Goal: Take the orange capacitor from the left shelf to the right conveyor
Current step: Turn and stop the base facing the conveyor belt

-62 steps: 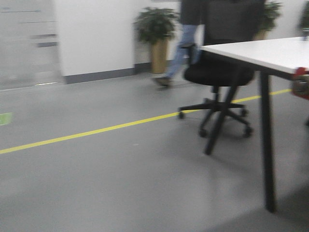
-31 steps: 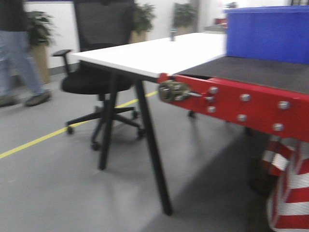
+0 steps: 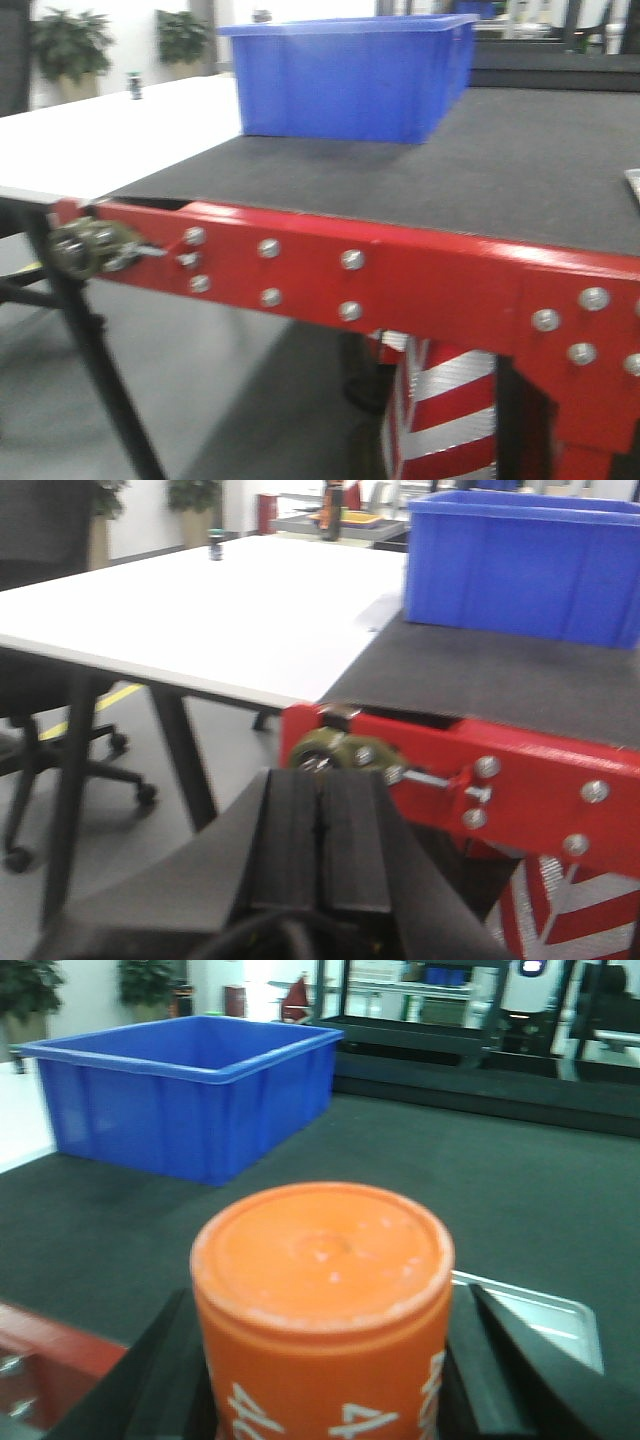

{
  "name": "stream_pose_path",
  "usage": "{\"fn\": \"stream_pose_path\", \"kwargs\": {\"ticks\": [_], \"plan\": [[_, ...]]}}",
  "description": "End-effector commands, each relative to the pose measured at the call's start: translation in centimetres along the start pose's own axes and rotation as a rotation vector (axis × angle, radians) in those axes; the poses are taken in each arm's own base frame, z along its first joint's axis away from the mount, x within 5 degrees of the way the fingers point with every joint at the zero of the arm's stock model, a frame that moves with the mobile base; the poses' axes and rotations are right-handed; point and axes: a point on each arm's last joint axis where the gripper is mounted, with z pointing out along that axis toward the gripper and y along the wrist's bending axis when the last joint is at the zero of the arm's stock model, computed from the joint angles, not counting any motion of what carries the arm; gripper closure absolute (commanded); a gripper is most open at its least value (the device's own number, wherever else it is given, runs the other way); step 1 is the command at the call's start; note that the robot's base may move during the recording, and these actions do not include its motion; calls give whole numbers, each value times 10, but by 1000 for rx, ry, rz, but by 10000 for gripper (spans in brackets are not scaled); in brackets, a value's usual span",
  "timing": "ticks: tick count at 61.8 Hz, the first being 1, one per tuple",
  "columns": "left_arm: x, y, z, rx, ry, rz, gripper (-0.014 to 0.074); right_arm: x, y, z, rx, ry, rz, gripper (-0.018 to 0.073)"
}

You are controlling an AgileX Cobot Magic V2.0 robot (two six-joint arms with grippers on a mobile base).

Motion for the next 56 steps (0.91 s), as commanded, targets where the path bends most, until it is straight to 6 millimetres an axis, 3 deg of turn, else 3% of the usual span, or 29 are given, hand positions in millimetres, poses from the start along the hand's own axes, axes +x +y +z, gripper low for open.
{"fn": "stream_pose_path", "kwargs": {"ticks": [1,56], "plan": [[-10,0,-1,0,-104,-3,723,-17,0,-2,-1,-107,-6,489],[-10,-1,-1,22,-103,-5,723,-17,0,-2,-1,-106,-6,489]]}}
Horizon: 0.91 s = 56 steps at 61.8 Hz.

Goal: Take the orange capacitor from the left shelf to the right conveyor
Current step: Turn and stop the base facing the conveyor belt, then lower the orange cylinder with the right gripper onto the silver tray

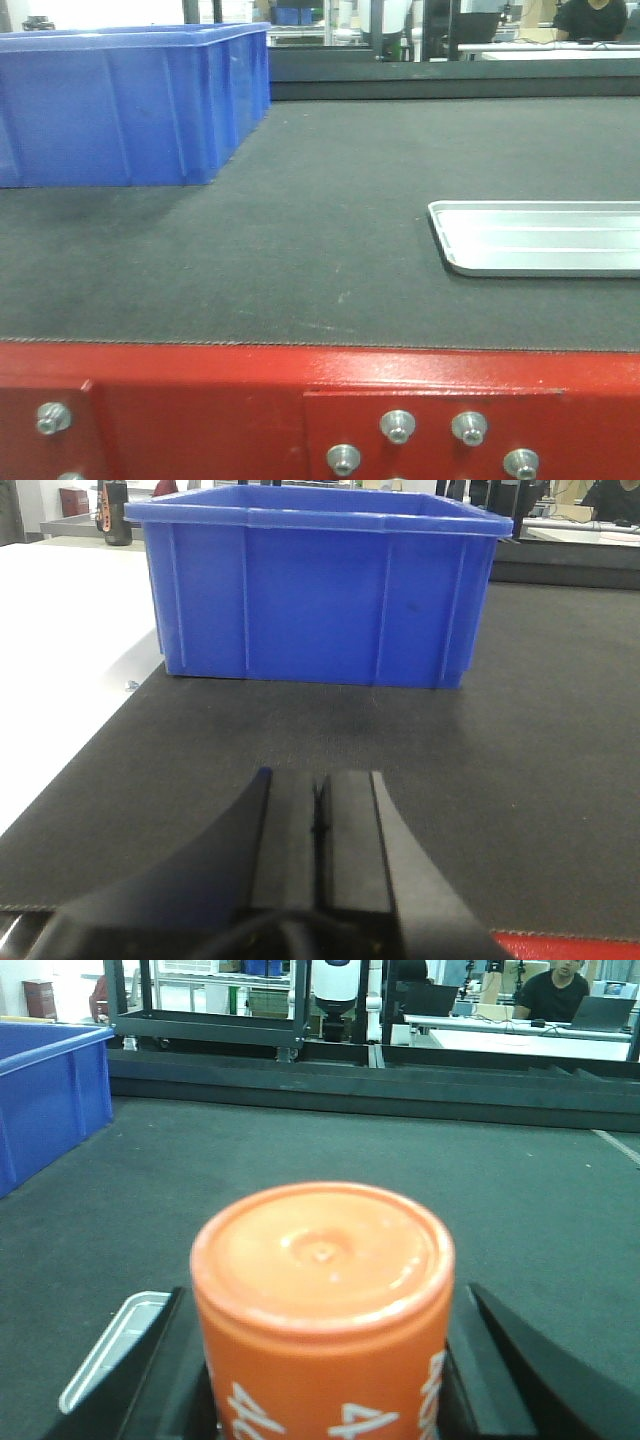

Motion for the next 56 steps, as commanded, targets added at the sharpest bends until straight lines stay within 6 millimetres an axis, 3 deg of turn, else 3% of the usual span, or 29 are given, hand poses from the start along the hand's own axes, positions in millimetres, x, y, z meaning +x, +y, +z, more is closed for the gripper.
{"fn": "stream_pose_path", "kwargs": {"ticks": [1,48,56], "plan": [[-10,0,-1,6,-103,-4,723,-17,0,-2,-1,-106,-6,489],[-10,0,-1,6,-103,-4,723,-17,0,-2,-1,-115,-6,489],[-10,0,-1,6,-103,-4,723,-25,0,-1,0,-176,-6,489]]}}
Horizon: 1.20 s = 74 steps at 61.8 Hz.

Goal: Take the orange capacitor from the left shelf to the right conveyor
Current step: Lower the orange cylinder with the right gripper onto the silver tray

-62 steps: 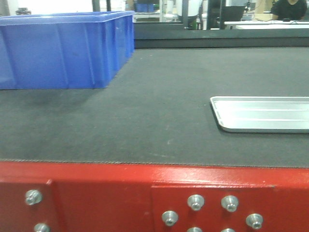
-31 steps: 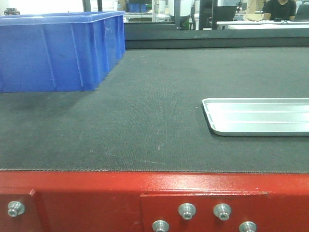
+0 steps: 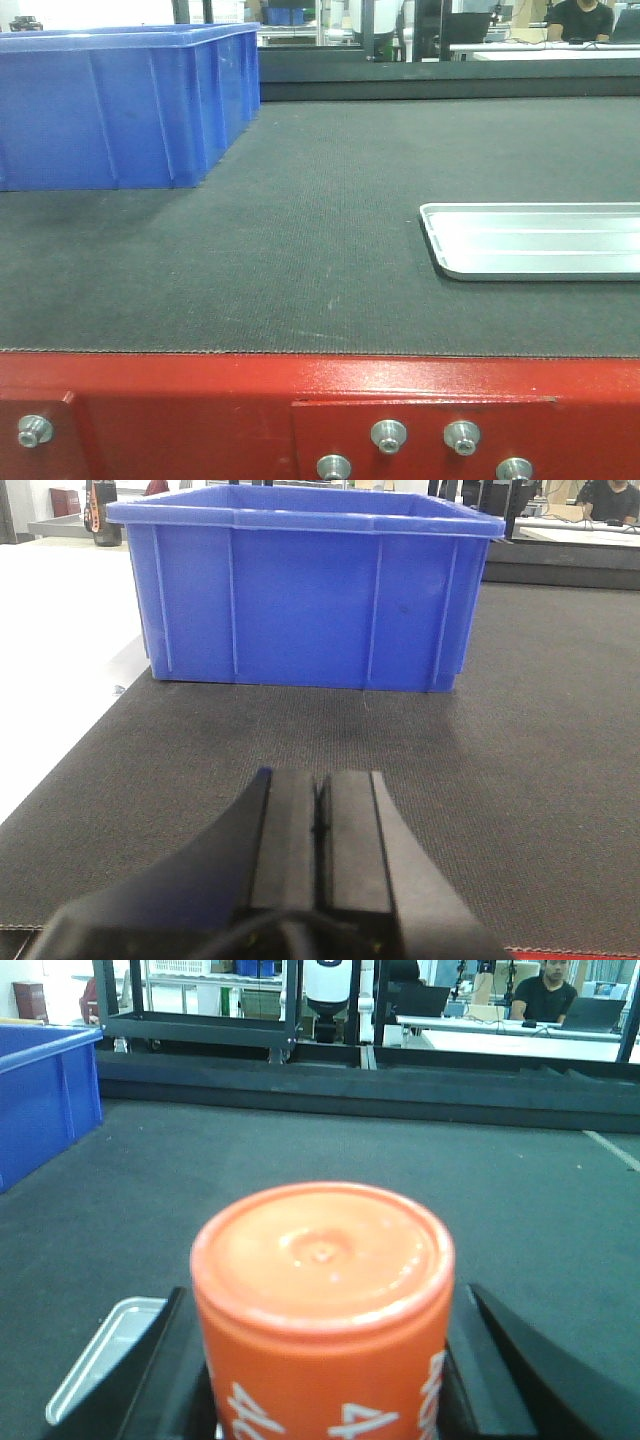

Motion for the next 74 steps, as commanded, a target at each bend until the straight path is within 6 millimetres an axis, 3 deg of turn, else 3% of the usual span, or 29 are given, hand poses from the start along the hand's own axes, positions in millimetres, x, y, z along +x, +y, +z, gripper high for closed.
{"fn": "stream_pose_path", "kwargs": {"ticks": [1,8,16,26,37,48,74], "plan": [[-10,0,-1,6,-103,-4,723,-26,0,0,0,-172,-5,489],[-10,0,-1,6,-103,-4,723,-50,0,9,0,-211,-4,489],[-10,0,-1,6,-103,-4,723,-71,1,36,-12,-186,-2,489],[-10,0,-1,6,-103,-4,723,-68,14,84,-116,-103,5,489],[-10,0,-1,6,-103,-4,723,-48,30,138,-170,-39,3,491],[-10,0,-1,6,-103,-4,723,-12,37,181,-166,-33,1,491],[-10,0,-1,6,-103,-4,723,94,44,227,-158,44,-12,491]]}}
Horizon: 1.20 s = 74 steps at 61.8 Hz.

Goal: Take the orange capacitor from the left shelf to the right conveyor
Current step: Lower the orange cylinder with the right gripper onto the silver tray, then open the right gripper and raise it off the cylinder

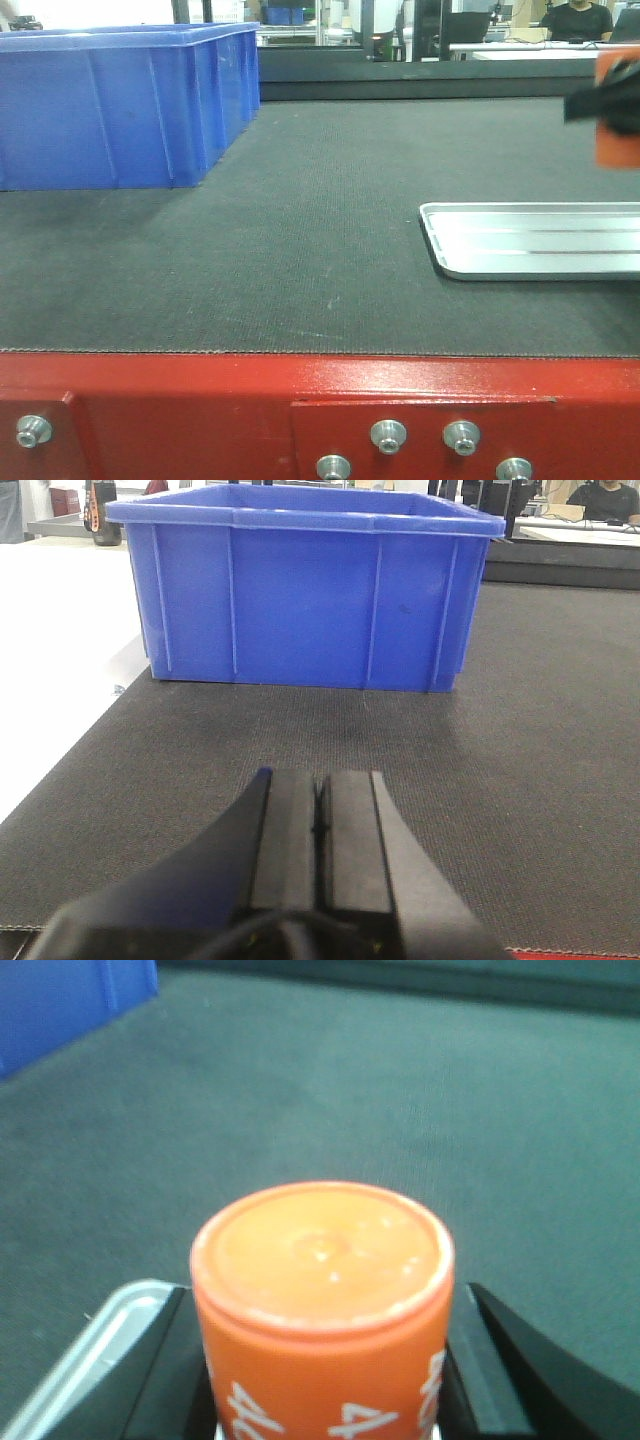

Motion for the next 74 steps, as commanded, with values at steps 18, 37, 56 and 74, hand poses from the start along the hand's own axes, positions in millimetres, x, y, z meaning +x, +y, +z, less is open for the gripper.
{"fn": "stream_pose_path", "kwargs": {"ticks": [18,37,56,74], "plan": [[-10,0,-1,6,-103,-4,723,34,0,34,5,-74,-8,491],[-10,0,-1,6,-103,-4,723,38,0,35,5,-67,-9,165],[-10,0,-1,6,-103,-4,723,24,0,28,4,-88,-7,-64],[-10,0,-1,6,-103,-4,723,-25,0,-11,0,-86,-3,-60]]}}
